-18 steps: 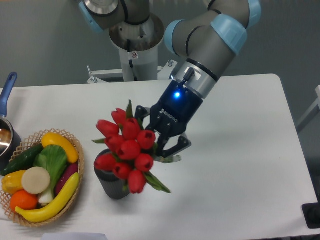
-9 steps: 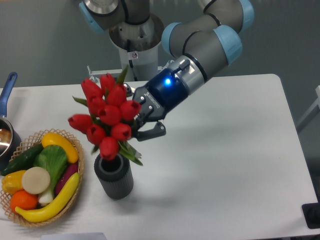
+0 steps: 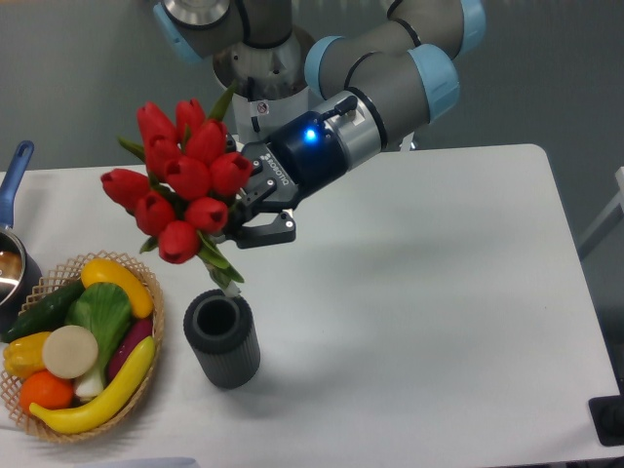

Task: Insert the flowers into the vase
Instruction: 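Lower the tulip stems down into the black vase opening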

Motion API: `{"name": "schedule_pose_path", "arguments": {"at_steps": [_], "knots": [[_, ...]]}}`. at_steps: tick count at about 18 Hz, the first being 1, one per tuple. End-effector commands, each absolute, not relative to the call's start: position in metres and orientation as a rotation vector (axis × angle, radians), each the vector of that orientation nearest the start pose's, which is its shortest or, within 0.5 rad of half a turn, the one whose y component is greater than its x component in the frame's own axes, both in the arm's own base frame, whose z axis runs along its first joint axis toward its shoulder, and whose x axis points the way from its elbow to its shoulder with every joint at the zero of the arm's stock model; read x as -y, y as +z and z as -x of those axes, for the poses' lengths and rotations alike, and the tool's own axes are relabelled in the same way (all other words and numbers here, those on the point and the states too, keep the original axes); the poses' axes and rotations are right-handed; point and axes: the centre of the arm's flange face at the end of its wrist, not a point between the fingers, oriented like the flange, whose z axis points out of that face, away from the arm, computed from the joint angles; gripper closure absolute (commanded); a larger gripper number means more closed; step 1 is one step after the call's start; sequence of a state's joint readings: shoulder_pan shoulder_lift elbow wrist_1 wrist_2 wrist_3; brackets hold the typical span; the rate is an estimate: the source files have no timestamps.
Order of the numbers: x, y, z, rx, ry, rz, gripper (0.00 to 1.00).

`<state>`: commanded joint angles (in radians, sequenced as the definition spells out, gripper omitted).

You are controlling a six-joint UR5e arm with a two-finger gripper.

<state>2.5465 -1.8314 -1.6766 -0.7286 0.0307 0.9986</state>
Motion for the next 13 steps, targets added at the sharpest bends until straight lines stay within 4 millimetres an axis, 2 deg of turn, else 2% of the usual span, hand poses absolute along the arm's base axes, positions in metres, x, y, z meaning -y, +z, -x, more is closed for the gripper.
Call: {"name": "schedule_pose_path", "arguments": {"at_steps": [2,3,9,13], "knots": [[-0.512,0.473,0.337,-0.390,-0.532,1.576,0.66],[-0.514,0.464,0.338,-0.379,-0.546,1.581,0.66],[-0.517,0.455,0.340,-0.369,-0.559,1.585,0.66],[-0.521,0.438,0.345,-0.356,-0.575,1.591,0.66]]}}
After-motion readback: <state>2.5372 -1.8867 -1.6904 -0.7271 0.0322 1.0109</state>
